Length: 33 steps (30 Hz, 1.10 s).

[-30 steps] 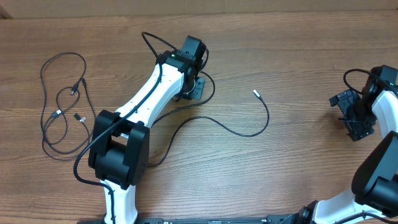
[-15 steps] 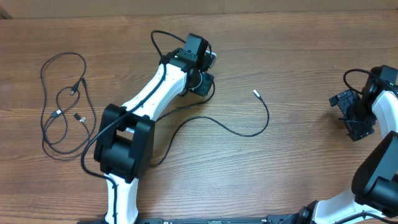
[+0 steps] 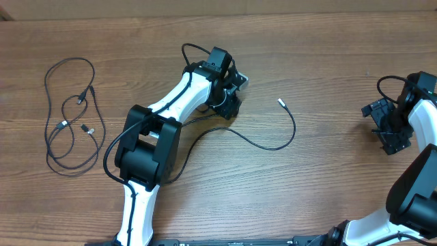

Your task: Untangle cables

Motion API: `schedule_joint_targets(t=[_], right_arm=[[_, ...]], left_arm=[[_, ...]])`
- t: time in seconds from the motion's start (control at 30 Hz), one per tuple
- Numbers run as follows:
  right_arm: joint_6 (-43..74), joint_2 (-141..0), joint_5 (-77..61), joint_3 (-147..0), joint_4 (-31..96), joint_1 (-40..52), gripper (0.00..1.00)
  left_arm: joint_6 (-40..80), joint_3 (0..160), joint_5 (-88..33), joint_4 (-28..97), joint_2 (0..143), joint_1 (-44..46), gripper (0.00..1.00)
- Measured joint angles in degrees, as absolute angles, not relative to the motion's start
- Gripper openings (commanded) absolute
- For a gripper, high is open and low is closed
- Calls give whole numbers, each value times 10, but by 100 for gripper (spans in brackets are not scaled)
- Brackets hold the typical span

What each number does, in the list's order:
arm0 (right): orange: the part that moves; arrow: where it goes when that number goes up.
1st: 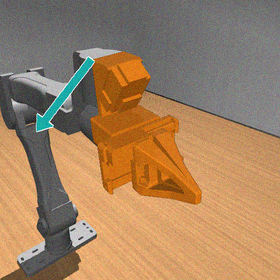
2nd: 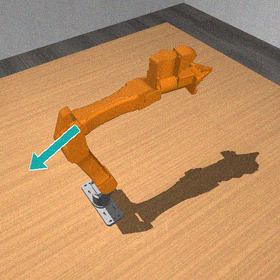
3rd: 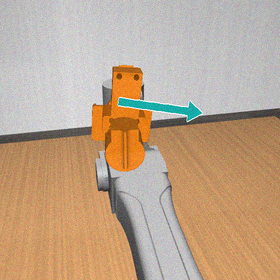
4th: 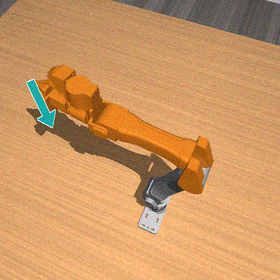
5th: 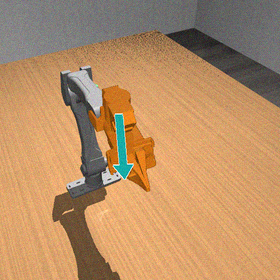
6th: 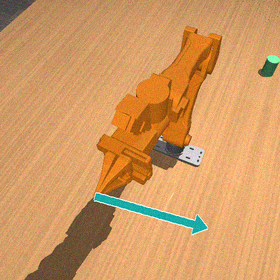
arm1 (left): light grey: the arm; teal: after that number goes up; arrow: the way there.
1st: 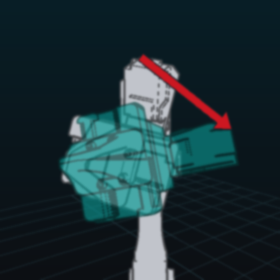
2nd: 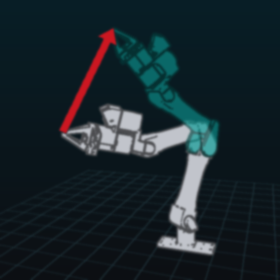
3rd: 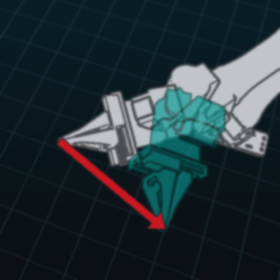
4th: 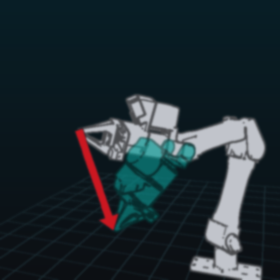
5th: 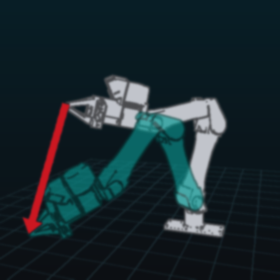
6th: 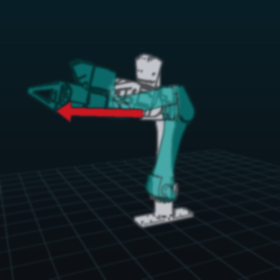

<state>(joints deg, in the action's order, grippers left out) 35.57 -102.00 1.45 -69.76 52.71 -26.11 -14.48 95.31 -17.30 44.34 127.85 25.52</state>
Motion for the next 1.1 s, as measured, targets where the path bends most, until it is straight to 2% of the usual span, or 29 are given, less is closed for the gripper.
schedule_joint_targets(t=[0.27,0.6,1.1], right_arm=[[364,-1020,3,-698,512,-261,100],[382,-1020,-180,-698,609,-256,100],[397,-1020,-184,-660,631,-106,100]], left_arm=[[-272,957,-211,533,1279,255,58],[-385,957,-228,599,1279,255,60],[-430,953,-247,598,1283,255,48]])
